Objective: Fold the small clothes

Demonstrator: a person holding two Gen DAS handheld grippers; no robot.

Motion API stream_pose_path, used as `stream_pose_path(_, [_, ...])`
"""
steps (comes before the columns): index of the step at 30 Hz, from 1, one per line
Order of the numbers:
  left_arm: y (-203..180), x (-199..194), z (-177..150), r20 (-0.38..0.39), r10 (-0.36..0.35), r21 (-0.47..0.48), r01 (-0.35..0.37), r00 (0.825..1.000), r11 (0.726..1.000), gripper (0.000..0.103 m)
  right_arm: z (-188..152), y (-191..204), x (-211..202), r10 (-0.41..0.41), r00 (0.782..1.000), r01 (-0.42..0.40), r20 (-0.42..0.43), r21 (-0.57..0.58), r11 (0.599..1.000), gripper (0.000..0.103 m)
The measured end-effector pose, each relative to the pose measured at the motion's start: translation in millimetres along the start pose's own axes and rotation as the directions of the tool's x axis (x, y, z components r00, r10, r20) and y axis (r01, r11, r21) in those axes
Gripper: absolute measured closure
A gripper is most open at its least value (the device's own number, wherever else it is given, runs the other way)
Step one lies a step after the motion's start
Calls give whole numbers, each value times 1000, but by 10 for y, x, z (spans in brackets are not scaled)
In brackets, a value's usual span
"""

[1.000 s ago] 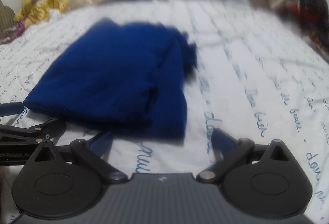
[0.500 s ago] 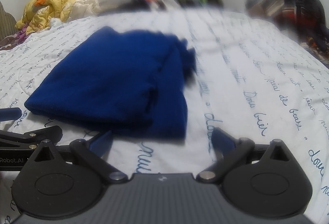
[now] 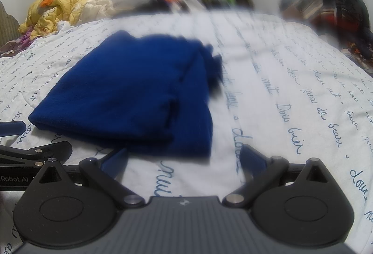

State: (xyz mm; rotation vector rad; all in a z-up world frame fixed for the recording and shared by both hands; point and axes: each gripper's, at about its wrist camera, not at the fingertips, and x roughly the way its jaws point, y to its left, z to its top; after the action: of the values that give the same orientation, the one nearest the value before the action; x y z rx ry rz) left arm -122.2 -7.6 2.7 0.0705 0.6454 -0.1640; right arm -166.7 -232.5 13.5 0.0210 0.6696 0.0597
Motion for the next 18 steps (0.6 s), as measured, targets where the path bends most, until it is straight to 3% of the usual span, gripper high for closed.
stream_pose_path(18, [-1, 0, -2, 0, 0, -1, 0, 1000, 1000, 0, -3, 13, -4, -1, 1000, 1, 1, 1, 1000, 0])
